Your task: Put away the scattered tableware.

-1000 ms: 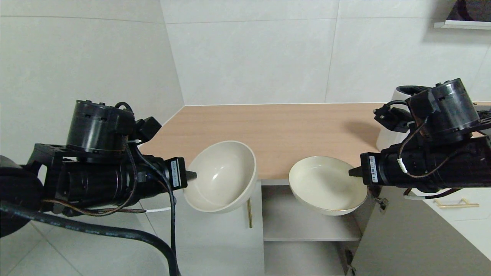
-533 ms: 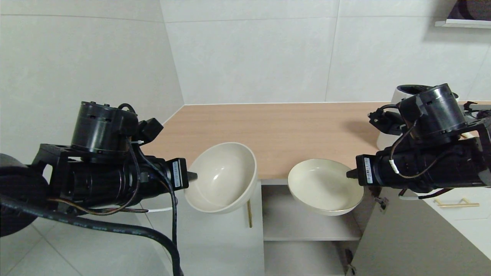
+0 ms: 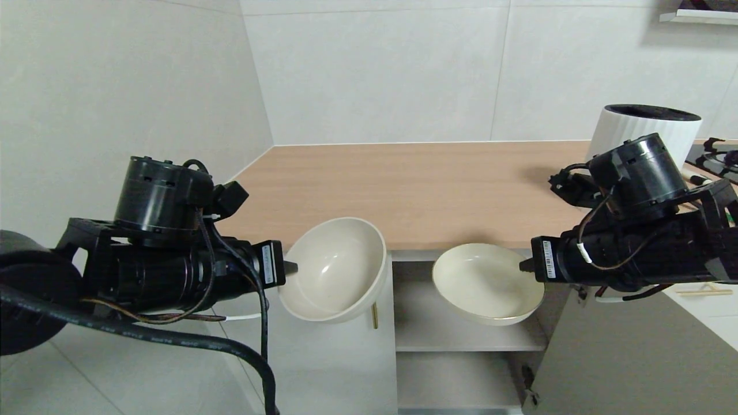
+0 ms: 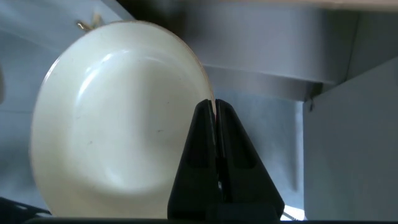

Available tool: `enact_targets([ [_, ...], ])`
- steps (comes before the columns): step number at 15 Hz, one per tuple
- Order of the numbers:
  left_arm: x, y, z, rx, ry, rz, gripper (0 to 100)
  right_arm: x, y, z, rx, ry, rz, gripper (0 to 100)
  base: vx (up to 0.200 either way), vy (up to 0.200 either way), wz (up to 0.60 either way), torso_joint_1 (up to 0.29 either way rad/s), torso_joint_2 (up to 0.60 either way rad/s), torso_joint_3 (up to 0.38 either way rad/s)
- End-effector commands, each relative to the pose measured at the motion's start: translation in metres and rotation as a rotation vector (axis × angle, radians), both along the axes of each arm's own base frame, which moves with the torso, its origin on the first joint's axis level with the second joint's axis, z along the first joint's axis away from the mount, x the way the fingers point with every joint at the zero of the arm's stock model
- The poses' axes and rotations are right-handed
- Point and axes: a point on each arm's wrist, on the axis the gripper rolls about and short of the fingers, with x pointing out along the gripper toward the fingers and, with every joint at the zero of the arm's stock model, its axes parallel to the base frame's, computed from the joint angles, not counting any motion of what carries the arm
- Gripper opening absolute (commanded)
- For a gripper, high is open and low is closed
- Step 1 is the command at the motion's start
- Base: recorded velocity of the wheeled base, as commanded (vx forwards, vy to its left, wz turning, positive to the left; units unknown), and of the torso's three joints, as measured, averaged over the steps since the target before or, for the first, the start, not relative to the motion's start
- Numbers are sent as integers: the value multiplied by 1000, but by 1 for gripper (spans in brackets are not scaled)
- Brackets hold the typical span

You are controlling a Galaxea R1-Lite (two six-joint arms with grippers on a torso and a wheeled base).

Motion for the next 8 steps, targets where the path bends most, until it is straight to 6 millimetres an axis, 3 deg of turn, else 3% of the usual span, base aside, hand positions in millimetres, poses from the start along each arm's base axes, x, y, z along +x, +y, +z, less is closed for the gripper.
enact_targets([
  [1, 1, -1, -2, 3, 7, -1, 0, 1, 1, -1, -2, 4, 1, 0, 0, 0, 0, -188, 496, 281],
  [8, 1, -4, -5, 6, 16, -10, 0, 3, 2, -4, -7, 12, 1, 0, 0, 0, 0, -170, 471, 290],
])
